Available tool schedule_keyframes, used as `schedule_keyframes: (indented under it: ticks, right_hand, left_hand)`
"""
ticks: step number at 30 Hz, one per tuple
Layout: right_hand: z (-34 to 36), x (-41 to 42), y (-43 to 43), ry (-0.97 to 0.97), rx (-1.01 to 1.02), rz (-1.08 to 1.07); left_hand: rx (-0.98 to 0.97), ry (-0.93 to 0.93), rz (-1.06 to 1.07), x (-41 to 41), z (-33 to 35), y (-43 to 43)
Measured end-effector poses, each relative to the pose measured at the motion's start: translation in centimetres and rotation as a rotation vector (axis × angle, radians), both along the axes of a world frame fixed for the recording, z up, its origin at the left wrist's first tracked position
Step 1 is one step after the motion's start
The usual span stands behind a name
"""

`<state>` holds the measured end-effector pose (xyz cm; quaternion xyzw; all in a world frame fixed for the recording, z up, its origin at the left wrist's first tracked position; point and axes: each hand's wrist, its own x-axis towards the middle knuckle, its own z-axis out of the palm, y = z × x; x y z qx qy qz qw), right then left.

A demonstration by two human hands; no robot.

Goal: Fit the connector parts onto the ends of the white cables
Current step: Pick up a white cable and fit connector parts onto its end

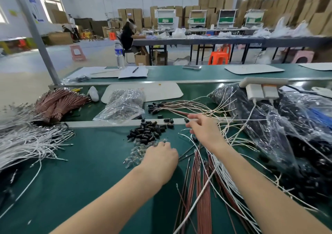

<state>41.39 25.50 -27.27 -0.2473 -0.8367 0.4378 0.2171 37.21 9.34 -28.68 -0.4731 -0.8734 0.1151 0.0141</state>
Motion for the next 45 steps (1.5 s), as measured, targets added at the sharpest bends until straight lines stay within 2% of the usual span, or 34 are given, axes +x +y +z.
schedule_keyframes:
  ticks: [6,11,14,17,20,24,27,29,31,33,35,39,45]
  right_hand:
    - [-0.6,1.3,-2.4,0.094,0.036,-0.044]
    - [-0.3,2.6,-3.2,0.254,-0.014,-0.163]
    - [-0.3,3.0,-3.5,0.32,-0.05,-0.215]
    - [-0.8,3.0,-4.1,0.32,-0.062,-0.217]
    - [-1.6,2.5,-4.9,0.261,-0.036,-0.152]
    - [-2.1,1.3,-5.8,0.136,0.082,-0.016]
    - [-2.3,0.0,-6.4,0.019,0.269,0.057]
    - [-2.3,-0.9,-7.1,-0.005,0.371,0.073]
    - [-2.1,-2.0,-7.7,-0.029,0.459,0.104]
    - [-2.0,-3.2,-8.1,-0.115,0.522,0.146]
    - [-1.9,-4.4,-8.2,-0.226,0.529,0.168]
    - [-1.9,-6.0,-8.0,-0.424,0.528,0.21]
    - [-2.6,-6.7,-7.8,-0.465,0.51,0.201]
  left_hand:
    - [0.041,0.183,-0.146,-0.1,-0.3,0.3]
    - [0.2,0.164,-0.127,-1.4,1.8,-0.6]
    - [0.221,0.156,-0.149,-2.7,3.8,-1.6]
    - [0.219,0.132,-0.131,-4.3,6.2,-3.2]
    - [0.344,0.065,-0.015,-5.9,8.3,-5.8]
    - [0.755,-0.211,0.201,-7.6,8.0,-10.0]
    - [1.096,-0.413,0.353,-8.2,4.9,-11.4]
    - [1.443,-0.77,0.486,-8.2,2.5,-11.2]
    - [1.693,-1.117,0.595,-7.9,0.3,-10.8]
    - [1.784,-1.31,0.65,-7.8,-1.7,-10.5]
    - [1.869,-1.412,0.708,-7.9,-2.8,-10.2]
    - [1.961,-1.474,0.711,-8.6,-3.7,-10.2]
    - [1.943,-1.487,0.706,-8.6,-3.9,-10.0]
